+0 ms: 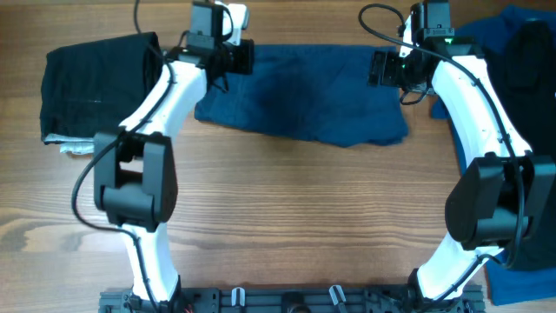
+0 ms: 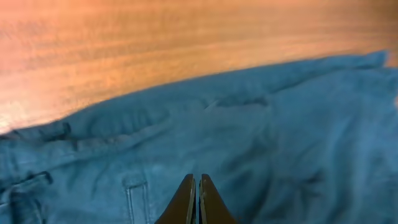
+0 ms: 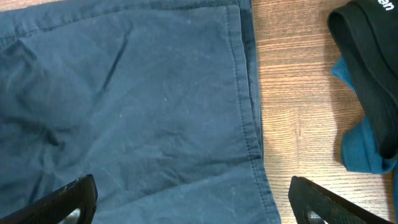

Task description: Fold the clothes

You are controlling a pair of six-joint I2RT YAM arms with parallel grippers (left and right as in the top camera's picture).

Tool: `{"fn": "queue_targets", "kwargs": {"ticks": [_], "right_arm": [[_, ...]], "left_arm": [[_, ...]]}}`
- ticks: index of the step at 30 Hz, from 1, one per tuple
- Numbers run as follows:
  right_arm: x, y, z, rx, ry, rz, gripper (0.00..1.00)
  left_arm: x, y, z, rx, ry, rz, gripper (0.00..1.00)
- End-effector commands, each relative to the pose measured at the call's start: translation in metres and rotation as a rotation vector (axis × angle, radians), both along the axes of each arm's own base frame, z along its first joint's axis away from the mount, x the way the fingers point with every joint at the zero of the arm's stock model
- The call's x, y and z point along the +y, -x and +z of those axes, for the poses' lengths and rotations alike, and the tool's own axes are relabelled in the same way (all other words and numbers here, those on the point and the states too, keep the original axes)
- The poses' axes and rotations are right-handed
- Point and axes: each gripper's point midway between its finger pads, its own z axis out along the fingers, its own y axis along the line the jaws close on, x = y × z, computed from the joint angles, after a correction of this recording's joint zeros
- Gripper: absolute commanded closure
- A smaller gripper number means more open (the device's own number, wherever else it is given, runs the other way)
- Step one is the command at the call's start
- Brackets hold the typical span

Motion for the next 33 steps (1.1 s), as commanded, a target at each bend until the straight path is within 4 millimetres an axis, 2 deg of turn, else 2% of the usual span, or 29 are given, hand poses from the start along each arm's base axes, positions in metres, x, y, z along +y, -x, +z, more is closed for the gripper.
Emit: {"fn": "queue_targets", "kwargs": {"ticks": [1, 6, 9, 12, 14, 15, 17, 20, 22, 23, 24, 25, 26, 27, 29, 30, 31, 33], "right_arm": [[0.000, 0.001, -0.007, 0.015, 0.011, -0.006, 0.01], [0.000, 0.001, -0.007, 0.015, 0.011, -0.005, 0.01], [0.000, 0.000, -0.007, 0.012, 0.010, -0.005, 0.01], [0.000, 0.000, -0.007, 0.012, 0.010, -0.005, 0.01], [0.001, 0.000, -0.007, 0.011, 0.010, -0.003, 0.01], [0.001, 0.000, -0.007, 0.011, 0.010, -0.003, 0.01], [0.001, 0.000, -0.007, 0.011, 0.010, -0.003, 0.01], [0.001, 0.000, -0.007, 0.012, 0.010, -0.004, 0.01], [0.001, 0.000, -0.007, 0.011, 0.010, -0.003, 0.01], [0.001, 0.000, -0.007, 0.011, 0.010, -0.003, 0.00], [0.001, -0.001, -0.007, 0.009, 0.010, -0.003, 0.00], [0.001, -0.001, -0.007, 0.009, 0.010, -0.003, 0.00], [0.001, -0.001, -0.007, 0.009, 0.010, -0.003, 0.01], [0.001, -0.001, -0.007, 0.009, 0.010, -0.003, 0.01], [0.001, -0.001, -0.007, 0.009, 0.010, -0.003, 0.00], [0.001, -0.001, -0.007, 0.008, 0.010, -0.004, 0.00], [0.001, -0.001, -0.007, 0.008, 0.010, -0.004, 0.01], [0.001, -0.001, -0.007, 0.008, 0.010, -0.004, 0.01]], "left_arm": [[0.030, -0.009, -0.040, 0.048, -0.055, 0.055, 0.96], [0.067, -0.040, -0.063, -0.020, -0.041, 0.128, 0.96], [0.081, -0.054, -0.095, -0.033, -0.016, 0.179, 0.96], [0.087, -0.048, -0.138, 0.026, -0.035, 0.195, 0.94], [0.090, -0.045, -0.148, 0.047, -0.051, 0.206, 0.96], [0.090, -0.045, -0.147, 0.046, -0.050, 0.206, 0.96], [0.087, -0.049, -0.131, 0.015, -0.045, 0.202, 0.94], [0.076, -0.059, -0.076, -0.059, 0.003, 0.216, 0.91], [0.068, -0.058, -0.030, -0.100, 0.039, 0.229, 0.88], [0.067, -0.055, -0.016, -0.097, 0.050, 0.239, 0.83], [0.071, -0.038, 0.006, -0.036, 0.079, 0.283, 0.81], [0.075, -0.026, 0.013, 0.013, 0.090, 0.312, 0.80], [0.079, -0.017, 0.017, 0.049, 0.089, 0.326, 0.76], [0.080, -0.007, 0.018, 0.085, 0.082, 0.327, 0.66], [0.083, 0.012, 0.011, 0.155, 0.040, 0.306, 0.23], [0.082, 0.020, 0.003, 0.183, 0.003, 0.270, 0.10], [0.082, 0.024, -0.003, 0.197, -0.022, 0.247, 0.01], [0.091, 0.029, -0.022, 0.234, -0.100, 0.259, 0.00]]}}
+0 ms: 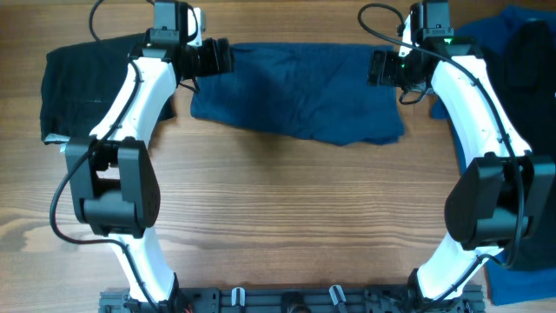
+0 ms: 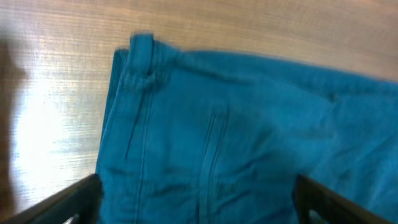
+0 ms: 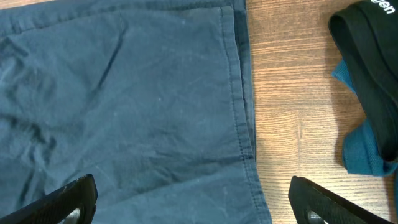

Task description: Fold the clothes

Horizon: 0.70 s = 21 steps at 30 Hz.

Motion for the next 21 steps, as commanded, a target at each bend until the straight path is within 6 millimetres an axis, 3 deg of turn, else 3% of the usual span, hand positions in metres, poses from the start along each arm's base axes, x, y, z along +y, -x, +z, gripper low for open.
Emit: {"fn": "queue_targets", "kwargs": {"ticks": [1, 4, 10, 17, 21], "right_arm": [[0.000, 0.001, -0.008, 0.016, 0.010, -0.007, 0.01], [0.000, 0.001, -0.008, 0.016, 0.011, -0.006, 0.00], [0.000, 0.001, -0.008, 0.016, 0.011, -0.006, 0.01], [0.000, 0.001, -0.008, 0.016, 0.011, -0.006, 0.01], [0.000, 0.001, -0.008, 0.016, 0.010, -0.007, 0.00]], "left_arm": [[0.020, 0.008, -0.043, 0.085, -0.147, 0.002, 0.00], [0.036, -0.001, -0.059, 0.077, -0.227, 0.053, 0.00], [0.030, -0.003, -0.093, 0.110, -0.230, 0.039, 0.00], [0.011, 0.035, -0.129, 0.276, -0.261, -0.026, 0.00], [0.017, 0.064, -0.135, 0.398, -0.317, 0.021, 0.00]]}}
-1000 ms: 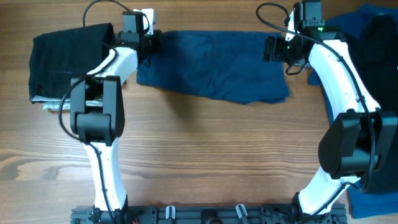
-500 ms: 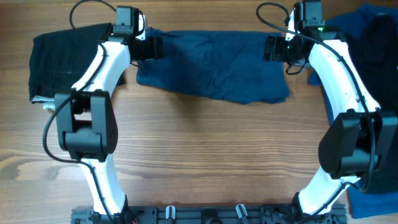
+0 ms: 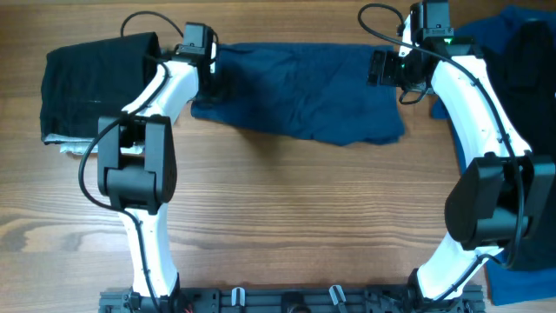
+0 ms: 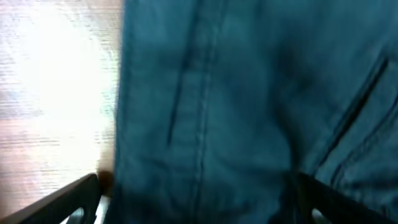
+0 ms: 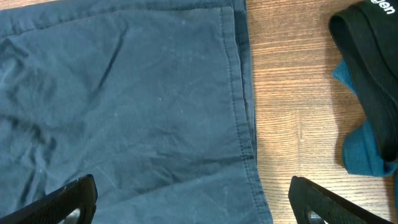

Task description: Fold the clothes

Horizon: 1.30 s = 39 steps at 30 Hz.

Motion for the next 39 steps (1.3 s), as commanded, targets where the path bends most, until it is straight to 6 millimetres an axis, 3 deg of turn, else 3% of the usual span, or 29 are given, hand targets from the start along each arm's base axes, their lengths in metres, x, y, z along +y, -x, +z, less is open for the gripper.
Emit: {"fn": "queue_targets", "kwargs": {"ticks": [1, 6, 13, 16, 21, 25, 32, 39], "right_arm": [[0.000, 0.001, -0.008, 0.016, 0.011, -0.006, 0.01], [0.000, 0.001, -0.008, 0.016, 0.011, -0.006, 0.01], [0.000, 0.001, -0.008, 0.016, 0.011, -0.006, 0.00], [0.000, 0.001, -0.008, 0.016, 0.011, -0.006, 0.00], [0.000, 0.001, -0.008, 0.016, 0.011, -0.006, 0.00], [0.000, 0.001, -0.008, 0.016, 0.010, -0.006, 0.00], [0.000, 0.001, -0.008, 0.016, 0.011, -0.006, 0.01], [0.000, 0.001, -0.008, 0.016, 0.010, -0.007, 0.01]], "left_arm": [[0.003, 0.047, -0.032, 0.190, -0.072, 0.043, 0.00], [0.020, 0.070, -0.020, 0.252, -0.202, 0.096, 0.00], [0.026, 0.061, 0.045, 0.118, -0.218, 0.145, 0.00], [0.021, 0.059, 0.058, 0.094, -0.147, 0.148, 0.00], [0.014, 0.057, 0.052, 0.126, 0.006, 0.156, 0.00], [0.023, 0.051, 0.046, 0.111, 0.030, 0.178, 0.00], [0.018, 0.053, 0.005, 0.127, 0.046, 0.171, 0.01], [0.019, 0.056, -0.015, 0.159, 0.037, 0.172, 0.06]]}}
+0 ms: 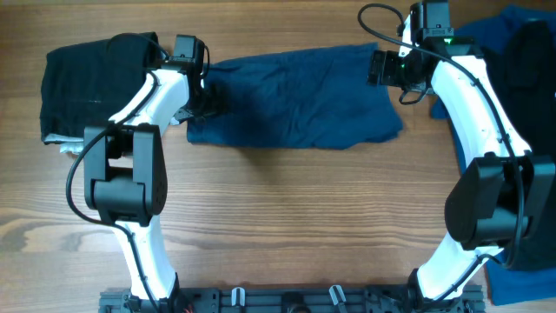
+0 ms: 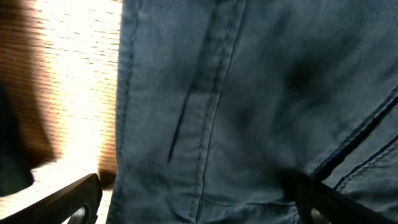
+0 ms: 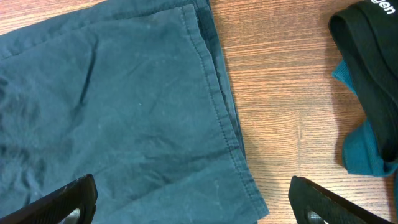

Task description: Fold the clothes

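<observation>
A dark blue pair of shorts point(image 1: 295, 96) lies spread across the far middle of the table, its far edge slanting. My left gripper point(image 1: 205, 97) is at the shorts' left end. In the left wrist view it point(image 2: 196, 198) stands open, low on the cloth, with seamed fabric point(image 2: 205, 112) filling the gap between the fingers. My right gripper point(image 1: 383, 68) hovers open above the shorts' right hem point(image 3: 217, 106), and in the right wrist view it point(image 3: 193, 198) holds nothing.
A folded black garment point(image 1: 91, 87) lies at the far left, close behind the left arm. At the right lie black clothes point(image 3: 364, 56) and blue clothes point(image 3: 367, 152). More blue cloth point(image 1: 521, 283) is at the near right corner.
The left gripper sits slightly nearer and further left, and the shorts' left end has shifted with it. The right hem has slid left under the right gripper, which has not moved.
The left gripper was shut over the shorts' far left part. Then it stood open above the far left corner, then low on the left edge. Now the shorts lie skewed, their left end drawn nearer. The right gripper stayed open above the right hem throughout.
</observation>
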You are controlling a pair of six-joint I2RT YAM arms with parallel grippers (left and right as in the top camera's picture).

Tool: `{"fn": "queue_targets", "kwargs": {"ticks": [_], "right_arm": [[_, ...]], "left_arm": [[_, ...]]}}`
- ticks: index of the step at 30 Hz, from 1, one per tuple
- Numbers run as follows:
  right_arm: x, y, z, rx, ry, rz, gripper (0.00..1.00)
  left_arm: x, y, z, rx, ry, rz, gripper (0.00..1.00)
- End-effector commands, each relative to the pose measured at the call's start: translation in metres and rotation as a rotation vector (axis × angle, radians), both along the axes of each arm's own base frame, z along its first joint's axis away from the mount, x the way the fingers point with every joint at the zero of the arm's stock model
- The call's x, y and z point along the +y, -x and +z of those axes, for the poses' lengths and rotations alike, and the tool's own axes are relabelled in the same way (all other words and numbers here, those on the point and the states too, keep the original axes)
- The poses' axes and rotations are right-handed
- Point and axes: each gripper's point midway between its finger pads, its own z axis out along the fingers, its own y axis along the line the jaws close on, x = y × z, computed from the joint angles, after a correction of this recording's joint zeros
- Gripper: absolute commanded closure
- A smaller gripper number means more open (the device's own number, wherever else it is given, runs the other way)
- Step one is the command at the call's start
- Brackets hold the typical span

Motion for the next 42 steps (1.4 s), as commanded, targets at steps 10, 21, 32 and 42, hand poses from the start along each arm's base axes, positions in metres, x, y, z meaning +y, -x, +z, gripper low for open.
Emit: {"fn": "queue_targets", "kwargs": {"ticks": [10, 21, 32, 42], "right_arm": [[0.000, 0.001, -0.008, 0.016, 0.011, -0.006, 0.01], [0.000, 0.001, -0.008, 0.016, 0.011, -0.006, 0.01], [0.011, -0.033, 0.011, -0.140, -0.049, 0.014, 0.01], [0.118, 0.000, 0.001, 0.023, -0.487, 0.198, 0.96]], "left_arm": [[-0.001, 0.018, -0.042, 0.109, -0.001, 0.004, 0.20], [-0.002, 0.012, -0.018, 0.070, 0.003, -0.001, 0.96], [0.006, 0.004, 0.043, -0.041, -0.041, 0.005, 0.96], [0.003, -0.018, 0.130, -0.244, -0.024, 0.006, 0.96]]}}
